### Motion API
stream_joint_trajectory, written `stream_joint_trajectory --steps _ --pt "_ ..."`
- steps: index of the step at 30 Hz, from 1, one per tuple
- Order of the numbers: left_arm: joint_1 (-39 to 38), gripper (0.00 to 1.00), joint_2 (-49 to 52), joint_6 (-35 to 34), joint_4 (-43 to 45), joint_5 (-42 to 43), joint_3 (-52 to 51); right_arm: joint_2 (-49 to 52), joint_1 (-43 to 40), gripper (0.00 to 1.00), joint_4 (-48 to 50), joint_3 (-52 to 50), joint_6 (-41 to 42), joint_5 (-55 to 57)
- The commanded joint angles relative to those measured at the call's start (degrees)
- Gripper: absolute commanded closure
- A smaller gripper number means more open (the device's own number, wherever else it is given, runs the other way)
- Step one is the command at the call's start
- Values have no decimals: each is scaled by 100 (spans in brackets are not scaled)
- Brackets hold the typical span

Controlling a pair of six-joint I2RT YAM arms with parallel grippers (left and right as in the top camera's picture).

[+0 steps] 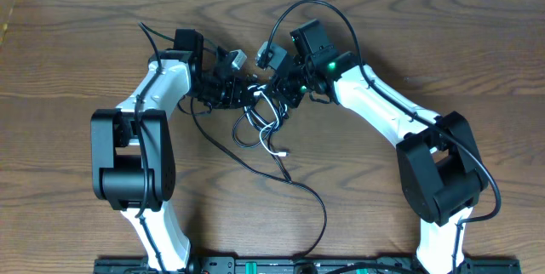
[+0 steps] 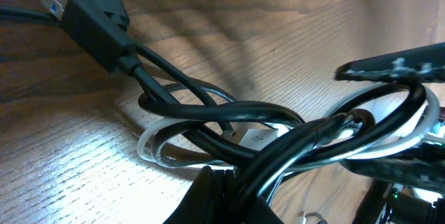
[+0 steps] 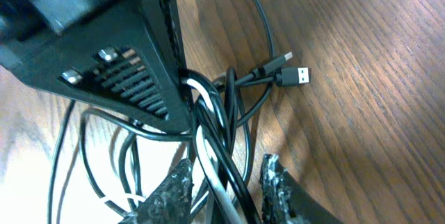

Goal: Untangle cables

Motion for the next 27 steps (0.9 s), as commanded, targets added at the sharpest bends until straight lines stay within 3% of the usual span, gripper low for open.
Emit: stream_joint_trajectory --steps 1,3,7,18,27 --pt "-7 92 63 72 -11 153 103 -149 57 73 46 -116 -92 44" --pt "-7 93 63 74 -11 153 103 -149 70 77 87 -136 -90 44" --pt "-7 93 63 72 -4 146 103 -151 116 99 133 -136 -90 -2" --pt "-7 93 63 -216 35 -525 103 -155 46 99 166 -136 -90 -1141" --pt "-2 92 63 -540 74 -970 103 -199 -496 99 466 -133 -83 -3204"
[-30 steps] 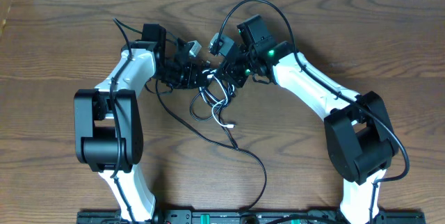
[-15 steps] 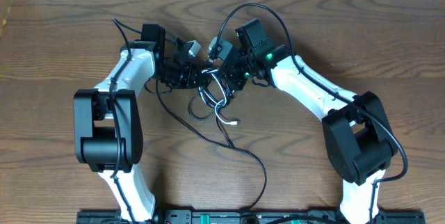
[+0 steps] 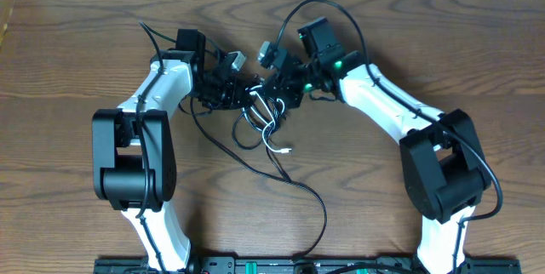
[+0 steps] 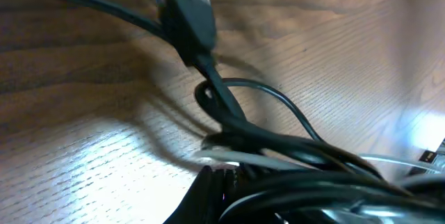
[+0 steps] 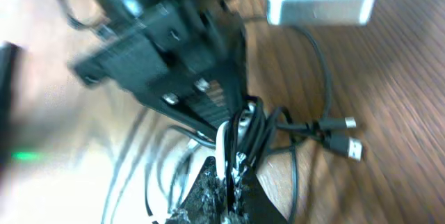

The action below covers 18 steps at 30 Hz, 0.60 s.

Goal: Untangle cables

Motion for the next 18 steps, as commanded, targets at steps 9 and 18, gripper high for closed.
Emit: stream_joint_trajectory --steps 9,18 --pt "50 93 63 -223 39 -400 103 -197 -763 99 199 -33 474 -2240" --pt "50 93 63 -223 39 -402 103 -197 -787 99 741 -33 1742 -1576"
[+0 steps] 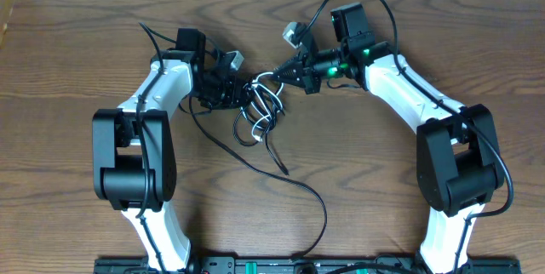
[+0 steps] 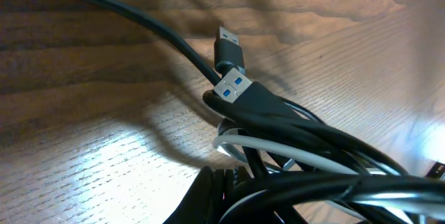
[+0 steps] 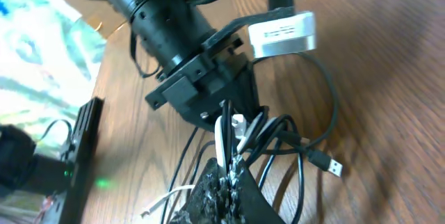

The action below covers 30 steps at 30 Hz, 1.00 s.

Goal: Untangle cables

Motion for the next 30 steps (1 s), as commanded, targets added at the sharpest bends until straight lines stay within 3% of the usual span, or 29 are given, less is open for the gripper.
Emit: stream_joint_trajectory --steps 1,3,10,14,26,30 --pt "50 93 63 -50 -22 -201 103 -197 -44 99 310 -2 831 -15" --pt "50 93 63 -50 -24 -201 103 -197 -26 99 350 -2 820 -9" --pt "50 92 63 -50 -31 -199 103 -195 42 45 238 -2 671 85" --pt "50 93 63 -46 -46 -199 103 -195 42 32 50 -2 649 658" --pt "50 93 63 798 -223 584 105 -190 691 34 -175 -2 -564 1694" --pt "50 93 63 798 -225 610 105 -186 1051 37 -192 -2 -850 2754"
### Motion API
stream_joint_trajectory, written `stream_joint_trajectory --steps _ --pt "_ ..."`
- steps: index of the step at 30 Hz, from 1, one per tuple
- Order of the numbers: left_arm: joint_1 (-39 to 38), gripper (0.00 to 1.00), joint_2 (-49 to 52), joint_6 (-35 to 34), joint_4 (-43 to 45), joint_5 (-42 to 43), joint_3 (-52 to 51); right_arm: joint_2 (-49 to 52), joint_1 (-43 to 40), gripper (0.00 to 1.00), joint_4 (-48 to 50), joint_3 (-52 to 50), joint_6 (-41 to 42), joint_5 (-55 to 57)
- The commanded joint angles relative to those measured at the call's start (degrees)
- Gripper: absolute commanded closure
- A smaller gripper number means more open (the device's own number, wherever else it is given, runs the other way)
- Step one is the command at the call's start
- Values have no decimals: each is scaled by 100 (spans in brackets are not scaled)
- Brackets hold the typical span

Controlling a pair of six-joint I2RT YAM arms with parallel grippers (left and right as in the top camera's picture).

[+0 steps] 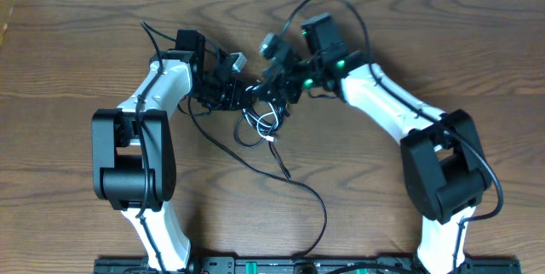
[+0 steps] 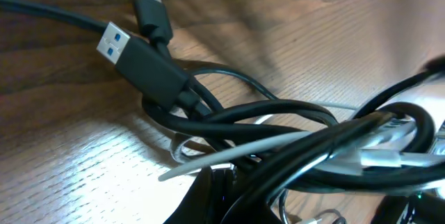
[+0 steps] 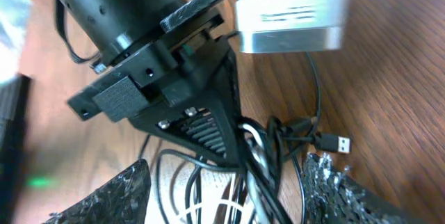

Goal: Untangle cables

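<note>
A tangle of black and white cables lies on the wooden table between my two grippers. My left gripper is shut on several strands of it. Two black USB plugs lie side by side beyond the knot in the left wrist view. My right gripper sits right next to the left one, open, its fingers spread wide on either side of the strands without pinching them. One black cable trails from the tangle toward the table's near edge.
The black body of the left gripper, with a white box mounted on it, fills the upper part of the right wrist view, very close to my right fingers. The table's far edge runs just behind both arms.
My right gripper was shut on the cables, out to the right with the strands stretched. Now it is open and back beside the left gripper. The tangle has slackened. The left gripper is unchanged.
First my right gripper stood open around strands beside the left gripper, which held the tangle throughout. Then it was shut on them, then farther right with the cables pulled taut. Now it is open again near the knot, and the USB plugs lie in a different place.
</note>
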Motion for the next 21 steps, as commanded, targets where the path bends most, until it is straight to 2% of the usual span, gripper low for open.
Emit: stream_joint_trajectory --steps 1,3,6,9,11,14,15,21 --pt "35 93 63 192 -35 214 105 -175 293 42 -31 4 -407 1325" --pt "35 93 63 192 -37 214 105 -173 407 52 -81 4 -409 1891" --pt "35 92 63 190 -35 212 105 -173 538 82 -157 4 -409 2363" --pt "35 93 63 190 -33 210 105 -173 544 85 -201 4 -407 2361" --pt "35 93 63 190 -33 210 105 -173 544 92 -271 4 -407 2363" --pt "35 92 63 190 -33 208 105 -173 542 94 -400 4 -409 2363" --pt "35 92 63 190 -31 208 105 -173 540 99 -428 4 -407 2363" --pt "35 92 63 168 -7 201 105 -184 529 99 -472 4 -409 2024"
